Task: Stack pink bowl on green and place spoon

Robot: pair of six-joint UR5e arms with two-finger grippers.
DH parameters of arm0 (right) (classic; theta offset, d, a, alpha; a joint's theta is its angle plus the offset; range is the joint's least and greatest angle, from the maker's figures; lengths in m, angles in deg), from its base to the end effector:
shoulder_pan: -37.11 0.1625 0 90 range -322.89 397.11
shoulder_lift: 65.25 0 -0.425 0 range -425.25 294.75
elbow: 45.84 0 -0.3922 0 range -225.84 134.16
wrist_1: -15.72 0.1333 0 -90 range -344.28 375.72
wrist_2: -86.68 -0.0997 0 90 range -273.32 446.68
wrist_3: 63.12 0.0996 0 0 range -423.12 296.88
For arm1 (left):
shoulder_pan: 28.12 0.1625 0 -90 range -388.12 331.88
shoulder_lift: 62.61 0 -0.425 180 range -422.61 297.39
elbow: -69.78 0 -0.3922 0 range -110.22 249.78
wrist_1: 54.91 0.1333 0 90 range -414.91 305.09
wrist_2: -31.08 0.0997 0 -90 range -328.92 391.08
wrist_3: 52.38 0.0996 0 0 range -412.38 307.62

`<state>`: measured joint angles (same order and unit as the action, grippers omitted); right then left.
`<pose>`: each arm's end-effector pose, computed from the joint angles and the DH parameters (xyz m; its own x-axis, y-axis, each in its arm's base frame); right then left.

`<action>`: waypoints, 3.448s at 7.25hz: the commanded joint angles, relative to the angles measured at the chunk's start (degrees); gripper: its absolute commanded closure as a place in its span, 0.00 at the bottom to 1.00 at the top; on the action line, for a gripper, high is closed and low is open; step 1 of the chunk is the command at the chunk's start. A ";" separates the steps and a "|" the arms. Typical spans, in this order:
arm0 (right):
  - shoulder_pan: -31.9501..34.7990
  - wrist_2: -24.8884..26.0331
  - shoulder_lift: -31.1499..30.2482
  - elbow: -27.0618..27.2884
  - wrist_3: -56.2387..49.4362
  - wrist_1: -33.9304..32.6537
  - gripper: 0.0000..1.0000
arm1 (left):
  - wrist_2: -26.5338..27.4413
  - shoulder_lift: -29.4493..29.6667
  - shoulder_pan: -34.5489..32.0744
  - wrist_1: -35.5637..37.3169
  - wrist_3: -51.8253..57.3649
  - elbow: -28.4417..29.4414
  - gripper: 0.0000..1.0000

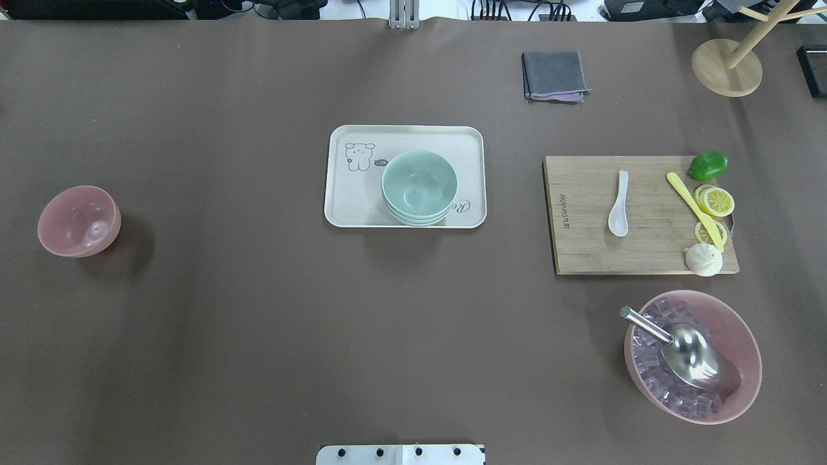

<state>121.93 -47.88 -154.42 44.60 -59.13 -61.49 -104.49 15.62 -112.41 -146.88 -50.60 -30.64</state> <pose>0.0169 -0.5158 0.6234 0.6986 -0.1663 0.6959 0.0391 0.9800 0.1950 -0.0215 -0.4100 0.6564 0.6924 0.1082 -0.7134 -0.1211 0.9921 0.0330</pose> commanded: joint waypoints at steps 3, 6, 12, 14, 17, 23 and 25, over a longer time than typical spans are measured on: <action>0.61 0.17 0.58 0.70 -0.38 -5.41 0.00 | 0.05 -0.01 0.09 -3.11 -0.11 1.36 0.02; 0.61 -0.62 -1.26 2.54 0.41 -5.23 0.00 | -0.30 0.17 0.09 -3.30 -0.20 1.19 0.02; 0.52 -5.27 -2.77 2.63 -0.03 -4.53 0.00 | -0.22 2.80 0.09 -3.13 -1.69 2.25 0.02; 0.52 -5.72 -2.68 3.34 -0.20 -4.35 0.00 | -0.22 4.11 0.18 -3.30 -1.52 2.85 0.02; 0.43 -5.63 -2.68 3.16 0.59 -1.98 0.00 | -0.48 5.61 0.18 -3.74 -5.17 2.26 0.02; -3.87 -5.19 -1.71 3.16 7.52 1.36 0.00 | 1.09 6.32 12.10 -20.26 -26.22 4.88 0.03; -4.84 -5.19 -1.28 3.16 7.53 1.36 0.00 | 3.21 8.33 16.86 -20.35 -26.30 6.97 0.03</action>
<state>117.80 -53.08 -156.01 47.77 -51.84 -60.27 -102.16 22.62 -98.37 -167.11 -76.74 -25.29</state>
